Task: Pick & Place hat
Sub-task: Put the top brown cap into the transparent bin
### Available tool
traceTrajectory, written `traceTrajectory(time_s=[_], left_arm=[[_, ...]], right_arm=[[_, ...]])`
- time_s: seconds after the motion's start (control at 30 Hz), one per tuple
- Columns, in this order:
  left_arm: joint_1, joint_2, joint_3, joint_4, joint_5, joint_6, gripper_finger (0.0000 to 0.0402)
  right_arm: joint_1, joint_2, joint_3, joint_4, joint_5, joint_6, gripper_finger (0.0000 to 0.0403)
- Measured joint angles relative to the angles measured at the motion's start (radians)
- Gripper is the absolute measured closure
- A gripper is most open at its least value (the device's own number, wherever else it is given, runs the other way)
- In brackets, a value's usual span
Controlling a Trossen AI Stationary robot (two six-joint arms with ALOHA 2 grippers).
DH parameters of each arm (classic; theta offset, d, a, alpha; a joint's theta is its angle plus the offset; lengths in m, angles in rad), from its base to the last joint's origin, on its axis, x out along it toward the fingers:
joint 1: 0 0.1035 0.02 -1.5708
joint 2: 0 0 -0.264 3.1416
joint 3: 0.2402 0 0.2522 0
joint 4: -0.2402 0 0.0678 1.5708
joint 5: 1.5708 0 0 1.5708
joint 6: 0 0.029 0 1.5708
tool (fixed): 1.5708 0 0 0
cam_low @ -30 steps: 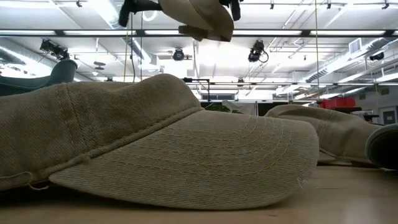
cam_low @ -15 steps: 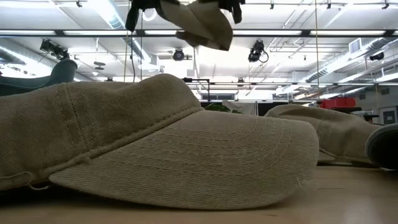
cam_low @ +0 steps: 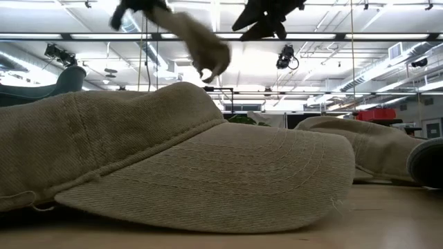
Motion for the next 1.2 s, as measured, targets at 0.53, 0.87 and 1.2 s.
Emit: traceTrajectory(time_s=[0.53, 0.87, 1.2], left_arm=[[0.131, -0.177, 0.0, -0.389, -0.064, -0.162, 0.039], [0.155, -0.197, 0.054, -0.694, -0.066, -0.222, 0.039], [0.211, -0.152, 0.04, -0.867, -0.058, -0.143, 0.039]], right_arm=[[0.0, -0.001, 0.0, -0.057, -0.009, -0.026, 0.0161], [0.0, -0.001, 0.0, -0.08, -0.008, -0.018, 0.0168], [0.0, -0.001, 0.0, -0.086, -0.008, -0.018, 0.0168]])
